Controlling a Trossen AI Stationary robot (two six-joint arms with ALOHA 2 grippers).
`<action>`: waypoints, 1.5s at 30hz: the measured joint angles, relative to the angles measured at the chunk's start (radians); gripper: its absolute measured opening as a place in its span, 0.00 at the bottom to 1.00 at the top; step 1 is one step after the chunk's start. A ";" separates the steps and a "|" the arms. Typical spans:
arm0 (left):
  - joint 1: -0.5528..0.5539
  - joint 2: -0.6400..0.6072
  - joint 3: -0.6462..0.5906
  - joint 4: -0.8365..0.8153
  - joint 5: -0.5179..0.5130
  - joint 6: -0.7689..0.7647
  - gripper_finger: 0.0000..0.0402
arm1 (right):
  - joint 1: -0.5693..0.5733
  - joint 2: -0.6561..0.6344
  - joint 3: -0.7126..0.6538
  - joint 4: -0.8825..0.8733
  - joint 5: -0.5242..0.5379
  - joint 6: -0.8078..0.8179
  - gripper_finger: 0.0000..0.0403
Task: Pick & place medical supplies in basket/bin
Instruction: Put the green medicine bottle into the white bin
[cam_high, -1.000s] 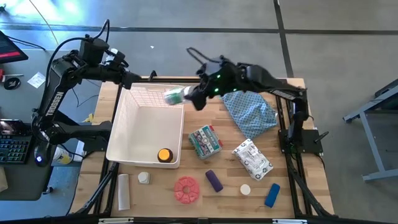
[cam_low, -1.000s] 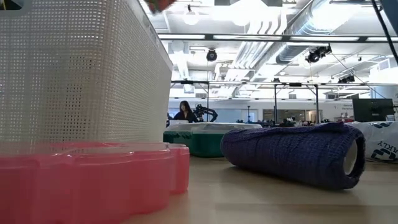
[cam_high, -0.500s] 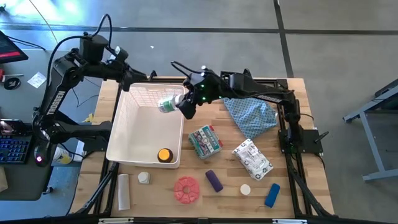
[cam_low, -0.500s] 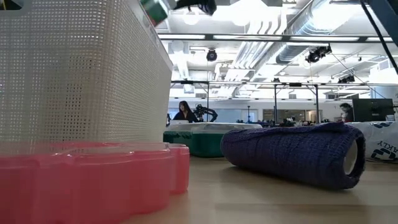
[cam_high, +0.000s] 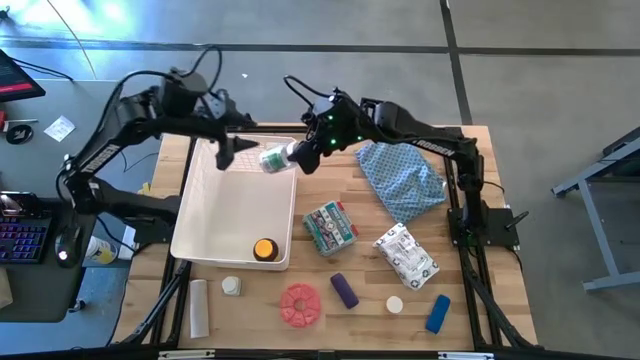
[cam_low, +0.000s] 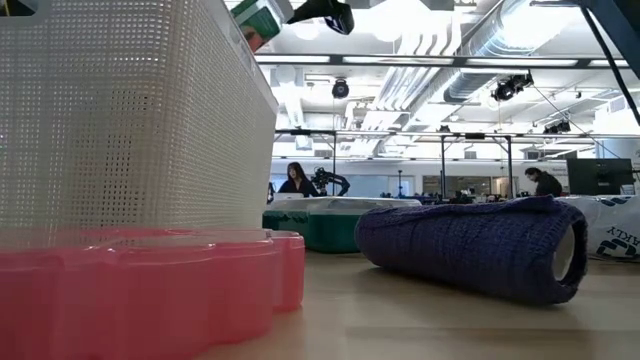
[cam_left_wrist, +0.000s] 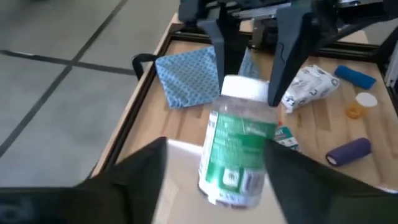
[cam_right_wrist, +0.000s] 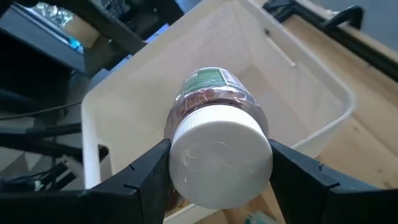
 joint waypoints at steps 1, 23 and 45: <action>-0.017 0.009 0.000 0.008 -0.002 -0.003 0.82 | 0.000 0.000 0.000 0.000 -0.011 0.000 0.55; -0.196 0.204 0.000 -0.014 -0.118 -0.168 0.98 | -0.017 -0.001 0.000 -0.033 -0.079 -0.033 0.55; -0.197 0.232 0.000 0.036 -0.104 -0.170 0.89 | -0.029 -0.018 0.000 -0.008 -0.127 -0.014 0.55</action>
